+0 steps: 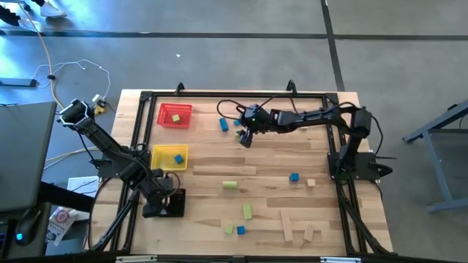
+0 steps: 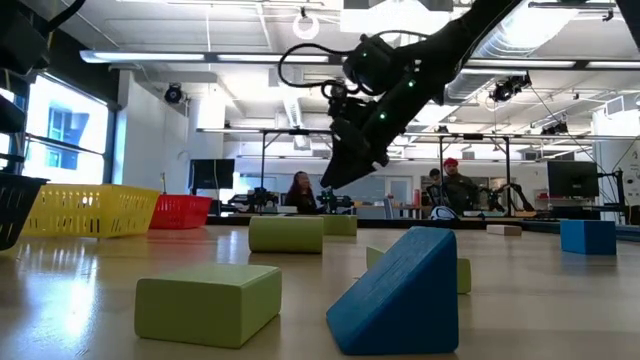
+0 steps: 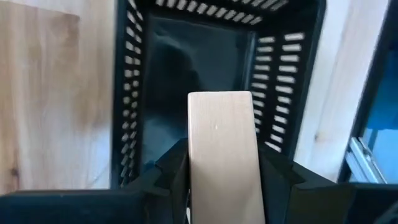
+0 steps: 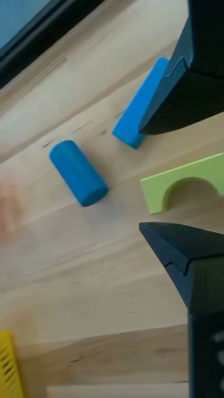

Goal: Sort & place blocks by color
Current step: Put the top rectangular wooden block into the black basket, then put the green block into the red basket

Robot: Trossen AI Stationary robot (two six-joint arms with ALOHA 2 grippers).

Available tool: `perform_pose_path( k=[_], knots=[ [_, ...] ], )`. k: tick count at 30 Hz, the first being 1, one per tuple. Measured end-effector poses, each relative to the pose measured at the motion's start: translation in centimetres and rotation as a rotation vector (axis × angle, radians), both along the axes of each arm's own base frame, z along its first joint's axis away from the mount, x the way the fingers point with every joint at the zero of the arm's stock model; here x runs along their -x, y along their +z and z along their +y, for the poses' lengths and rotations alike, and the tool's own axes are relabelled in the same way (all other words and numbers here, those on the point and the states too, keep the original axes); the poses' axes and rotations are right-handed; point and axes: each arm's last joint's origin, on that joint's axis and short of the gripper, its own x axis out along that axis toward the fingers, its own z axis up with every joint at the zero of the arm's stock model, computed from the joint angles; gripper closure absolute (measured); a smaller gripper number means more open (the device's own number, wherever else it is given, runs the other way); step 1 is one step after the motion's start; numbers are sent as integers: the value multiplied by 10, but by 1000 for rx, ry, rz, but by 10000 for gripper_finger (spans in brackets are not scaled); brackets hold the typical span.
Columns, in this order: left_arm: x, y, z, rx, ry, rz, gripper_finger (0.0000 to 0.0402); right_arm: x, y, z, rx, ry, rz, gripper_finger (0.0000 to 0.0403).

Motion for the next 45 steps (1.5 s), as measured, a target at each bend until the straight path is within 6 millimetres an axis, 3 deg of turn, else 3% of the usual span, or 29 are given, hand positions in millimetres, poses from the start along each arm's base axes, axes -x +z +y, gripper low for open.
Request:
perform_pose_path(
  k=[6, 19, 27, 35, 39, 45],
  knots=[
    [0, 0, 0, -14, -25, -12, 277, -2, -12, 0, -10, 8, 30, 174],
    [0, 0, 1, -18, -16, -14, 191, -2, -21, -4, 34, -11, 78, 174],
    [-1, 2, 0, -1, -44, -21, 192, -2, -29, -5, 41, 2, 116, 174],
    [-11, 26, -7, 2, -164, -141, 192, -2, -45, -7, 12, -5, 154, 178],
    [-15, 34, -8, -36, -209, -203, 192, -2, -46, -7, -4, -19, 159, 213],
    [-20, 35, 0, -136, -225, -257, 192, -1, -45, -8, -41, -48, 142, 321]
  ],
)
